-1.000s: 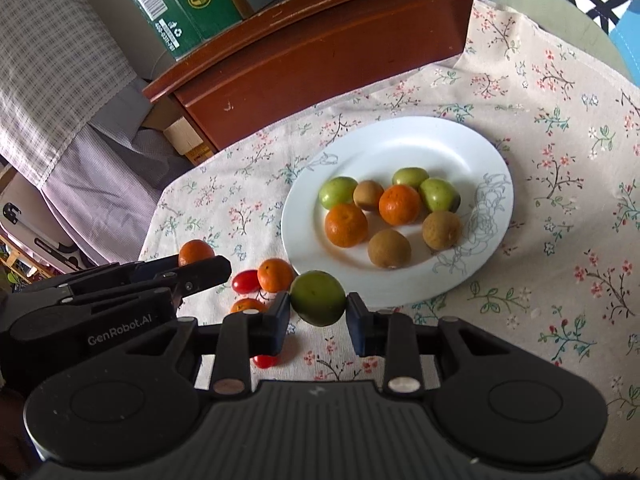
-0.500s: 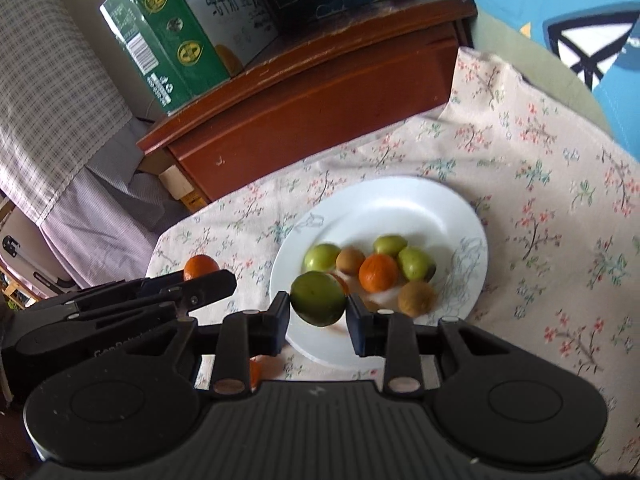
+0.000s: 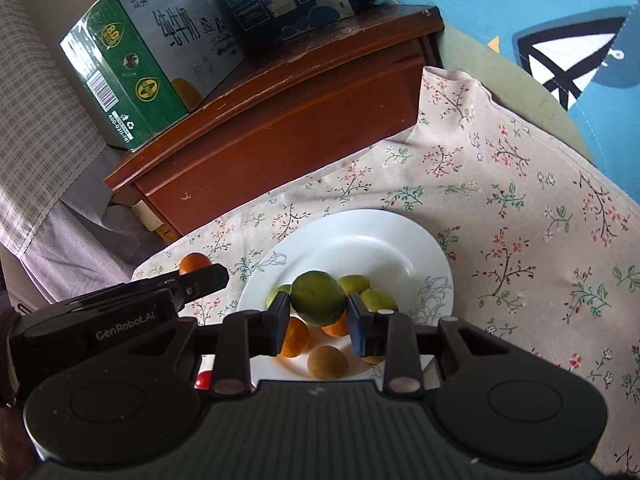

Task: Organize fruits
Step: 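Carry the mandarin with the left tool over the plate while the right tool carries the lime there, then open both grippers to release the mandarin and lime on the plate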

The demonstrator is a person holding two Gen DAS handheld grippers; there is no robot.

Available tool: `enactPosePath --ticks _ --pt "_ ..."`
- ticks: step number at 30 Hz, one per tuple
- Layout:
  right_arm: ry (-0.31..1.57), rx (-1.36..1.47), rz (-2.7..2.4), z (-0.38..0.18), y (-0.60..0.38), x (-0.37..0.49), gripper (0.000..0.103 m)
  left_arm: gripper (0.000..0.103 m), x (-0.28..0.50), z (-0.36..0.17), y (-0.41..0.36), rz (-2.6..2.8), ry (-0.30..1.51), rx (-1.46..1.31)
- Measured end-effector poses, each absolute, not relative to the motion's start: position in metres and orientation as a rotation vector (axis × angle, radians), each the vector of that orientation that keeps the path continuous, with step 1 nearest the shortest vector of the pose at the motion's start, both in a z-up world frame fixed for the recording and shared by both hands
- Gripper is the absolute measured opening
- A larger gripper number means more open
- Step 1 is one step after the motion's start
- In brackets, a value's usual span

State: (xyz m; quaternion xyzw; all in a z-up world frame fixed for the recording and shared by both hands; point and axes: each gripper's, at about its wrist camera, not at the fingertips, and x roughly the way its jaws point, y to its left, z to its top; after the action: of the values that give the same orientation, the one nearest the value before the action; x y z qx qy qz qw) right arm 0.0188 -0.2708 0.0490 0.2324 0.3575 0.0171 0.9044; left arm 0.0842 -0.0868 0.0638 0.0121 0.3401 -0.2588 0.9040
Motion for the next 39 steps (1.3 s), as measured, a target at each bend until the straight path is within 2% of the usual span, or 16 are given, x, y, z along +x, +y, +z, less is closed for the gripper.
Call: enactPosePath --ticks 21,25,26,28,32,34,36,39 --pt "0.790 0.480 -0.074 0.012 -0.289 0.056 0.031 0.029 0.123 0.028 -0.115 -0.573 0.779 -0.044" --pt "0.780 0.479 -0.072 0.012 -0.290 0.057 0.033 0.032 0.121 0.029 -0.116 -0.578 0.769 -0.045" --pt "0.775 0.478 -0.069 0.013 -0.289 0.057 0.033 0.034 0.120 0.030 -0.115 -0.578 0.765 -0.050" --pt "0.768 0.475 -0.066 0.015 -0.289 0.057 0.034 0.054 0.119 0.034 -0.113 -0.557 0.752 -0.059" --pt "0.767 0.475 -0.059 0.016 -0.289 0.057 0.034 0.057 0.116 0.044 -0.108 -0.539 0.735 -0.053" --pt "0.766 0.480 -0.054 0.016 -0.289 0.056 0.034 0.065 0.114 0.048 -0.104 -0.515 0.736 -0.050" --pt "0.764 0.480 -0.048 0.017 -0.287 0.055 0.034 0.066 0.111 0.053 -0.100 -0.503 0.727 -0.041" --pt "0.761 0.482 -0.035 0.020 -0.285 0.054 0.034 0.074 0.107 0.061 -0.093 -0.478 0.728 -0.030"
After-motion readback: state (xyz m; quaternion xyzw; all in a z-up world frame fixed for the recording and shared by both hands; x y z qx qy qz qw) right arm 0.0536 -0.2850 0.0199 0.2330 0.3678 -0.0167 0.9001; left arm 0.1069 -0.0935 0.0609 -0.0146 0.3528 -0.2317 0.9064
